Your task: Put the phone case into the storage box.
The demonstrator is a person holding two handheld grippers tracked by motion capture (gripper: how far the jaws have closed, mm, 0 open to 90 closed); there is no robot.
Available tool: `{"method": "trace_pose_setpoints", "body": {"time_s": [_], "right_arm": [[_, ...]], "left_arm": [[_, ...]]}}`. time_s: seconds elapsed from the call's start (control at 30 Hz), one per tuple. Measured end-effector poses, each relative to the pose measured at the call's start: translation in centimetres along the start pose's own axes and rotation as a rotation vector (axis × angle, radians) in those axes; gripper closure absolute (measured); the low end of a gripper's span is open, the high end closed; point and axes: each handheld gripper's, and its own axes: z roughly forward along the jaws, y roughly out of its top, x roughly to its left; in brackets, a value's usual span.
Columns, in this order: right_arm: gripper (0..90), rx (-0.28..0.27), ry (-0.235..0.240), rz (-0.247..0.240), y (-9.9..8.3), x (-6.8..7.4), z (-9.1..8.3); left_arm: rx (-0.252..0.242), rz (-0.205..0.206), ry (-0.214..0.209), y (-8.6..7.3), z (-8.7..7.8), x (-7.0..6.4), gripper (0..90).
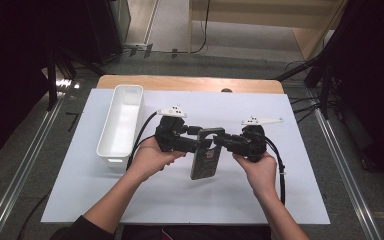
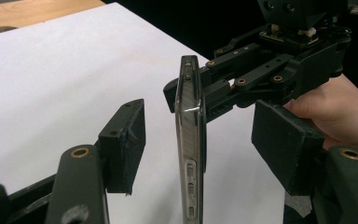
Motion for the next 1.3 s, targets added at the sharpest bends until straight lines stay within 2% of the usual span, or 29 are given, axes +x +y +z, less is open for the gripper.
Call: {"method": "trace_pose_setpoints", "body": {"time_s": [0.03, 0.4, 0.47, 0.63, 0.8, 1.13, 1.3], "right_arm": [[70.3, 0.0, 0.001, 0.006, 0.0, 0.0, 0.0], [70.3, -0.004, -0.028, 0.008, 0.2, -0.3, -0.2], [70.3, -0.004, -0.034, 0.01, 0.4, -0.3, -0.2], [70.3, -0.011, -0.043, 0.01, 0.7, -0.4, -0.2], [70.3, -0.003, -0.054, 0.016, 0.9, -0.6, 0.1], [70.3, -0.005, -0.072, 0.018, 1.4, -0.9, 0.6], [70.3, -0.008, -0.088, 0.032, 1.9, -0.8, 1.0]], "left_arm": [[0.0, 0.001, -0.003, 0.0, 0.0, 0.1, 30.2], [-0.009, 0.005, 0.039, -0.3, -0.4, 0.4, 29.8], [-0.007, 0.0, 0.055, -0.3, -0.5, 0.5, 27.3], [-0.022, -0.018, 0.089, -0.5, -0.6, 0.7, 27.3], [-0.018, -0.001, 0.118, -0.7, -0.8, 0.8, 27.3], [-0.036, -0.023, 0.177, -1.1, -1.2, 1.0, 27.4], [-0.04, -0.056, 0.21, -1.2, -1.3, 1.1, 27.8]]}}
